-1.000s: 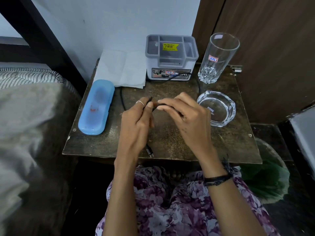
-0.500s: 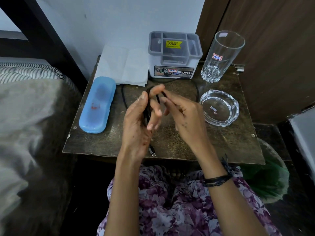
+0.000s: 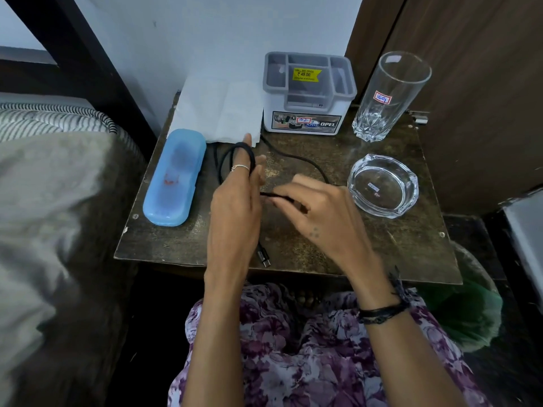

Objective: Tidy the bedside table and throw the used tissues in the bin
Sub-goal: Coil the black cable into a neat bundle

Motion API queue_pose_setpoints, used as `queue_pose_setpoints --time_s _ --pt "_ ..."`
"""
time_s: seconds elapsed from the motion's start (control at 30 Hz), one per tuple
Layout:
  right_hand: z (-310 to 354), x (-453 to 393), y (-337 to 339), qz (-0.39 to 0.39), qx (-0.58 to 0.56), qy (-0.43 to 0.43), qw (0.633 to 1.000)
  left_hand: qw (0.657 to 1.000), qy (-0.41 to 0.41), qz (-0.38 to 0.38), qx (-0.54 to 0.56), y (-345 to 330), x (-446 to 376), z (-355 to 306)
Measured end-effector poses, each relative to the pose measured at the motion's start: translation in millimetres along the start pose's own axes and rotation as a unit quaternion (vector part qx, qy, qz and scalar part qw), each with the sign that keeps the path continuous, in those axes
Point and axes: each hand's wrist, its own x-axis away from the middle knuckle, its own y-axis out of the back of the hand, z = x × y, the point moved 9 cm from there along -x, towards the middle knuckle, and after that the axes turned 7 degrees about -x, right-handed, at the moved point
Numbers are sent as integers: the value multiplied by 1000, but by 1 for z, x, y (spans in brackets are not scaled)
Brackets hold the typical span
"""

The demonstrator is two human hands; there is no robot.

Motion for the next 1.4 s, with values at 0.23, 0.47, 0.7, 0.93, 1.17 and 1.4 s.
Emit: queue_pose_setpoints --time_s 0.23,0.47,0.7,0.93,1.17,1.4 --pt "7 10 36 -163 58 69 982 997 33 21 61 -2 1 1" --pt "-27 6 33 -154 -126 -57 978 903 138 146 380 -27 8 1" --pt "-23 1 -6 5 -218 -110 970 756 125 116 632 -18 4 -11" --pt "-19 8 -30 147 -277 -180 932 807 148 -5 572 -13 -2 9" --pt "-12 5 -11 61 -191 -137 970 995 36 -27 90 4 0 12" --pt "-7 6 31 -133 -75 -40 987 994 41 64 83 -9 1 5"
